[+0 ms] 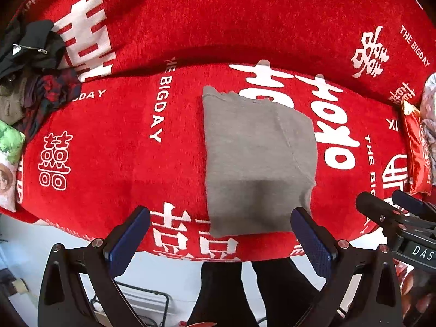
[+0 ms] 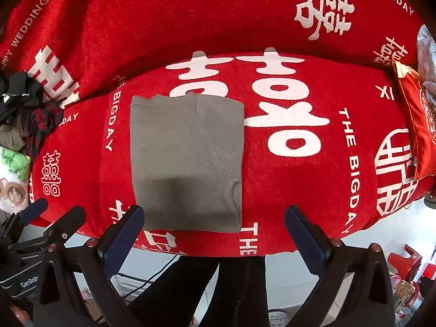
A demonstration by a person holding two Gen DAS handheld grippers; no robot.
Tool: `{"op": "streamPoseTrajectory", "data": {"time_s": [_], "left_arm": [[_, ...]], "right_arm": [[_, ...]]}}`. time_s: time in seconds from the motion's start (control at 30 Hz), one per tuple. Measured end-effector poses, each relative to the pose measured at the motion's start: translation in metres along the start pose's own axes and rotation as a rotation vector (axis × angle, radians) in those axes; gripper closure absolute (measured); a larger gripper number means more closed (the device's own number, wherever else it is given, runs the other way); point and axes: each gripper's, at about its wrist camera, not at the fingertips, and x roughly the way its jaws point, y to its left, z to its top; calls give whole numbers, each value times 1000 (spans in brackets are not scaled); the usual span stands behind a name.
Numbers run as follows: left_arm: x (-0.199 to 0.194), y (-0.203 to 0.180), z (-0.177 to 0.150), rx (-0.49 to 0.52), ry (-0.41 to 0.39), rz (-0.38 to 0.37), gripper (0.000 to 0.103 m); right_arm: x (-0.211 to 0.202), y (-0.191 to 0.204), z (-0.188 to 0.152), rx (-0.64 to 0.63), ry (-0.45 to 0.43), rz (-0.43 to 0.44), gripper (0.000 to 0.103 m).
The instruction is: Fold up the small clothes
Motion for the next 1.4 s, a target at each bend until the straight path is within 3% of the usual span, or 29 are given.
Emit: {"op": "streamPoseTrajectory", "data": {"time_s": [0.63, 1.4], "left_arm": [[-3, 6, -1, 30, -46, 67, 0], [-6, 2, 2, 41, -61, 76, 0]], "right_arm": [[-8, 13, -3, -45, -45, -68, 1], [-11, 15, -4, -54, -61, -84, 1]]}}
